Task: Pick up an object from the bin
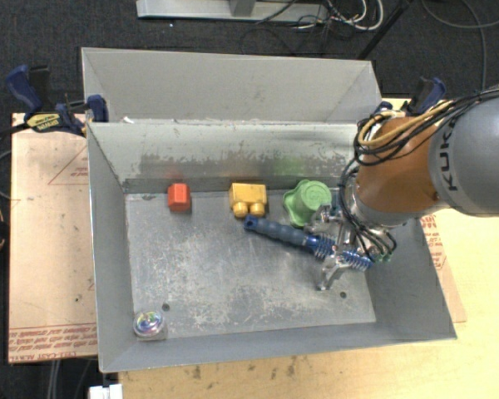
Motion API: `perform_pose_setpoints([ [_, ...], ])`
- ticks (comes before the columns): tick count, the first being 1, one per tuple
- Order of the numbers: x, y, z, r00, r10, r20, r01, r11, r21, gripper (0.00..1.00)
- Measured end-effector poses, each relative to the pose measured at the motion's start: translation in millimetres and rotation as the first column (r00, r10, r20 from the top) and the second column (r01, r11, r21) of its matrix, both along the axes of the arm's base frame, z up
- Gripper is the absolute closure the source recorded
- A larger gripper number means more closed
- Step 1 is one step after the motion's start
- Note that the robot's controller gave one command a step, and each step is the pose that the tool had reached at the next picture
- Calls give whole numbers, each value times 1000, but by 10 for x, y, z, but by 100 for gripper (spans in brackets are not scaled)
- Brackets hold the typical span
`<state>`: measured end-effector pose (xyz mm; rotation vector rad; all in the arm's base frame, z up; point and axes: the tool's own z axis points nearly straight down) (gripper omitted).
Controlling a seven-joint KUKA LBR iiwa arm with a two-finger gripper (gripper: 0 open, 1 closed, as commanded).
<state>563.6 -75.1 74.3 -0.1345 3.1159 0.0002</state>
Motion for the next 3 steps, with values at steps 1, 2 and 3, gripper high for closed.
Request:
perform_pose_setpoints([
  [1,110,-406,277,1000,-13,-15,13,1000,-3,0],
  [2,201,-592,441,998,-53,-17,53,999,-1,0],
  [3,95,-577,0,977,-214,-17,214,977,1,0],
])
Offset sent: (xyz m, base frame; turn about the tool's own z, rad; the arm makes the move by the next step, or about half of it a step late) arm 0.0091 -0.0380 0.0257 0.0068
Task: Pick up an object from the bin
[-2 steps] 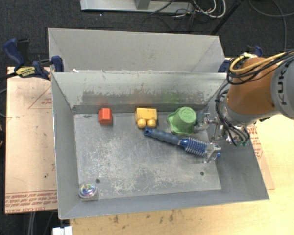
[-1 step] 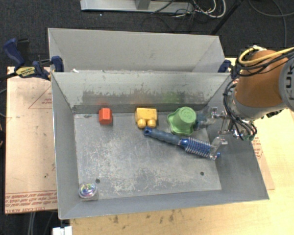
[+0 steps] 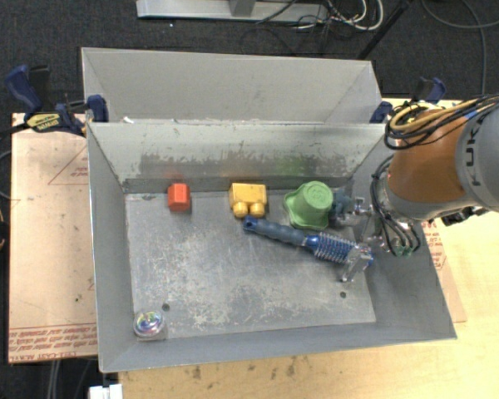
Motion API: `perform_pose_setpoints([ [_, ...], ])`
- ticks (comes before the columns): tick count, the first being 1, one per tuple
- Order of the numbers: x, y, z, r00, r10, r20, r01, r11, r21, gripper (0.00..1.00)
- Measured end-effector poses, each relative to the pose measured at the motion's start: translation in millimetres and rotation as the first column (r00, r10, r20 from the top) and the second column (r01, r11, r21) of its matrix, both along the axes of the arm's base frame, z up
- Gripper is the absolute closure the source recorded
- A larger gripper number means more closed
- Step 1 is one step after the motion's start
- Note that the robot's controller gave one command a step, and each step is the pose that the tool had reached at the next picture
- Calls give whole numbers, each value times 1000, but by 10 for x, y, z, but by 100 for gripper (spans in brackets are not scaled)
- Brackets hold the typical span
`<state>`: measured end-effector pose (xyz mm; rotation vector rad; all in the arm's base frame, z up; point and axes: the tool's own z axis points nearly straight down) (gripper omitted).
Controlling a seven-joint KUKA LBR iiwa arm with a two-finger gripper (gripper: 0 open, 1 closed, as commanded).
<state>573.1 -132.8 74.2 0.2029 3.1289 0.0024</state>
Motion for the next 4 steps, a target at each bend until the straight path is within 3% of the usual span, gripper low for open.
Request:
perform_pose_setpoints([
  [1,17,4,18,1000,1,-2,-1,1000,0,0],
  [2,30,3,38,1000,1,1,-1,1000,-1,100],
  [4,63,0,1238,1000,3,3,-3,1000,-2,100],
])
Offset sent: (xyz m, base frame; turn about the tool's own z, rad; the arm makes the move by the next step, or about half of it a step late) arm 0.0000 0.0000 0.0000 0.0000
